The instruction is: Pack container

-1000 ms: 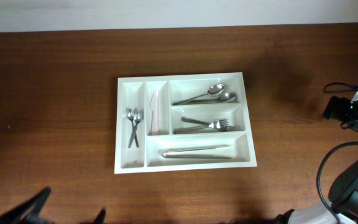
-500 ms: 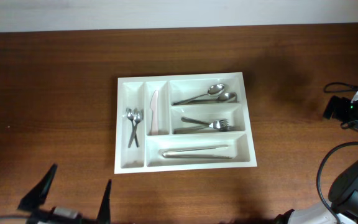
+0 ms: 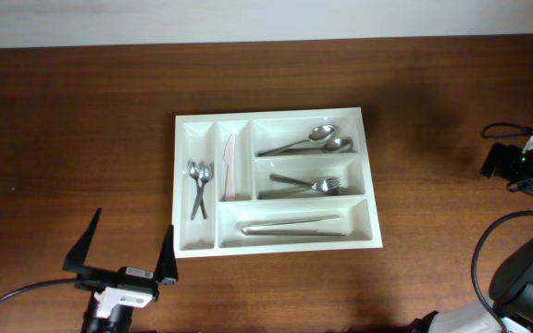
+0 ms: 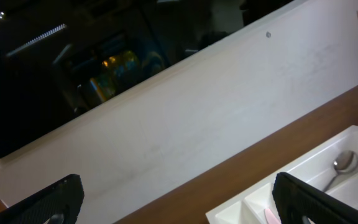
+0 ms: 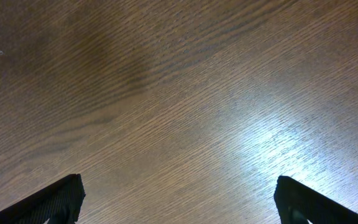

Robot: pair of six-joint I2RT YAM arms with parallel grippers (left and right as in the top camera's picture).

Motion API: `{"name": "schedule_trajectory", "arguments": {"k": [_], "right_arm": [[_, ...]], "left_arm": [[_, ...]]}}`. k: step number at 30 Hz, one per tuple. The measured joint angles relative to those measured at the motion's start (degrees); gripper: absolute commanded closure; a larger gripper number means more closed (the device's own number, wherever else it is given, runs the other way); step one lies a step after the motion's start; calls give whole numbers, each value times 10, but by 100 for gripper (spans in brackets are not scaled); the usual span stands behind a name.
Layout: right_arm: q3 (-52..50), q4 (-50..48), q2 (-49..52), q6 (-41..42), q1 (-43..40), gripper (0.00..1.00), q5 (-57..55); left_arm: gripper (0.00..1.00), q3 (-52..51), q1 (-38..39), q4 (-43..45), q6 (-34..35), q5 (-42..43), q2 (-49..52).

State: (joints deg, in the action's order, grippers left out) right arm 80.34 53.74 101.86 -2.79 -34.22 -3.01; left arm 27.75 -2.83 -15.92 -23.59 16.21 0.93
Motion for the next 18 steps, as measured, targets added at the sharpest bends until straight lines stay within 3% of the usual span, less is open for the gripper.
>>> {"name": "schedule_trajectory", "arguments": {"k": [5, 18], "right_arm": [[0, 0, 0, 0, 0, 1, 0], [0, 0, 0, 0, 0, 1, 0]], "left_arm": [[1, -35, 0, 37, 24, -7, 0], [1, -186, 0, 183, 178, -81, 0]]}}
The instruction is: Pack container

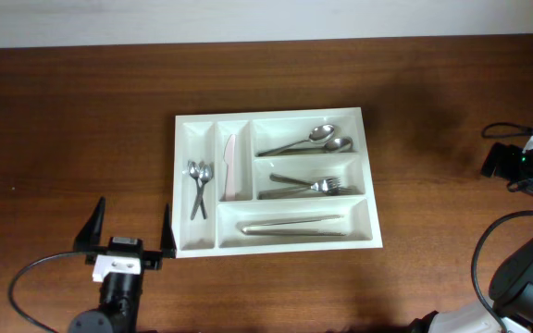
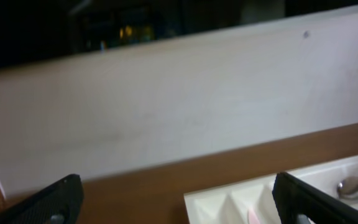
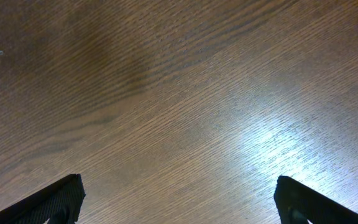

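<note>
A white cutlery tray (image 1: 370, 166) lies mid-table. Its compartments hold two small spoons (image 1: 199, 185), a pale pink knife (image 1: 229, 166), two large spoons (image 1: 308, 141), forks (image 1: 308, 187) and tongs (image 1: 292, 227). My left gripper (image 1: 130, 231) stands open and empty just off the tray's front-left corner; its wrist view shows the tray's near corner (image 2: 229, 199) and a spoon bowl (image 2: 350, 185). My right gripper (image 3: 178, 202) is open over bare wood; in the overhead view only the right arm (image 1: 526, 162) shows at the far right edge.
A white wall (image 2: 179, 106) rises behind the brown wooden table (image 1: 81, 129). Black cables (image 1: 507, 242) loop at the table's right side, and another cable (image 1: 26, 282) trails from the left arm at the front edge.
My left gripper has turned to face straight up the table and sits slightly farther back, closer to the tray's corner. The right gripper and the cutlery have not moved.
</note>
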Robot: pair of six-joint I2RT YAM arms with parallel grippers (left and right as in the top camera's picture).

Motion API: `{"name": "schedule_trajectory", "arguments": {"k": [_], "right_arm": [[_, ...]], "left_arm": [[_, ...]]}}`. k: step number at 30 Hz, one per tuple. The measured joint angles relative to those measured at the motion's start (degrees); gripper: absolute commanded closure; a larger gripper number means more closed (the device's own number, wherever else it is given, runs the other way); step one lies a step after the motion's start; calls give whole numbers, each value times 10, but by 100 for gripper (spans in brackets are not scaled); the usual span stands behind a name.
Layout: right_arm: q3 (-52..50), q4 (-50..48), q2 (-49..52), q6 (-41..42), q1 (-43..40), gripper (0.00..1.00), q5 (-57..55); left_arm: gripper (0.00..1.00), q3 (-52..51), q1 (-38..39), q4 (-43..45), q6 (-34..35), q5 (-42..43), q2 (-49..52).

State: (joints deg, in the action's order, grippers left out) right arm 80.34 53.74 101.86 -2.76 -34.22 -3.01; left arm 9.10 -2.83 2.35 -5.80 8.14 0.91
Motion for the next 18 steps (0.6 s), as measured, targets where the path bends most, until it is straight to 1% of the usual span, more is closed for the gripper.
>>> {"name": "schedule_trajectory", "arguments": {"k": [4, 8, 11, 15, 18], "right_arm": [[0, 0, 0, 0, 0, 1, 0], [0, 0, 0, 0, 0, 1, 0], [0, 0, 0, 0, 0, 1, 0], [0, 0, 0, 0, 0, 1, 0], [0, 0, 0, 0, 0, 1, 0]], "left_arm": [[1, -46, 0, 44, 46, -23, 0], [1, -71, 0, 61, 68, -33, 0], [1, -78, 0, 31, 75, -38, 0], [1, -80, 0, -48, 80, -40, -1], [1, -83, 0, -65, 83, -42, -1]]}}
